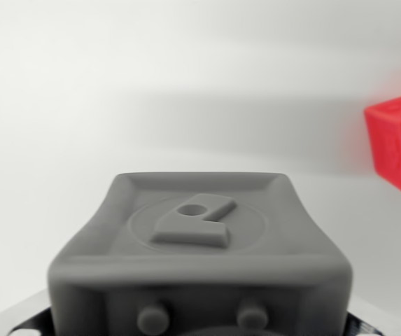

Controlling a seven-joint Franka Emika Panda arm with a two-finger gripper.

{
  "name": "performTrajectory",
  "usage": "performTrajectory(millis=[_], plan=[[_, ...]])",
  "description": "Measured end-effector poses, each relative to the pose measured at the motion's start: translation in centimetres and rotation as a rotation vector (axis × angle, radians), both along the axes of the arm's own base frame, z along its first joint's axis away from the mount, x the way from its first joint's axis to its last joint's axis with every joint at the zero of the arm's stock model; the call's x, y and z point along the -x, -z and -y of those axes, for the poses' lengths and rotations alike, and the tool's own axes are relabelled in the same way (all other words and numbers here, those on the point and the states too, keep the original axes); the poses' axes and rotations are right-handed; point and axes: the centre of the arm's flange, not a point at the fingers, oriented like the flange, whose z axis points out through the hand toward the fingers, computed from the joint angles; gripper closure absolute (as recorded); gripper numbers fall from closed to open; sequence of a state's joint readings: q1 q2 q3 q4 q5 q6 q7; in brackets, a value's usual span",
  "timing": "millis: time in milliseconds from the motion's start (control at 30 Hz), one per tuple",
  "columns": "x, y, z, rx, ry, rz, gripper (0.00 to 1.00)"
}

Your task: Destack cube

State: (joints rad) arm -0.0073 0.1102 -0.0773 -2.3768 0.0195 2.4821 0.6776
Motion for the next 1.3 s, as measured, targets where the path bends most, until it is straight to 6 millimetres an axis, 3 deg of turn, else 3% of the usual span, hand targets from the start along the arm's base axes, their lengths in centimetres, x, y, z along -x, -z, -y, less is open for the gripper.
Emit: performTrajectory(millis=[1300], plan=[[0.8, 0.6, -7.6, 0.002, 0.175, -0.001, 1.0]])
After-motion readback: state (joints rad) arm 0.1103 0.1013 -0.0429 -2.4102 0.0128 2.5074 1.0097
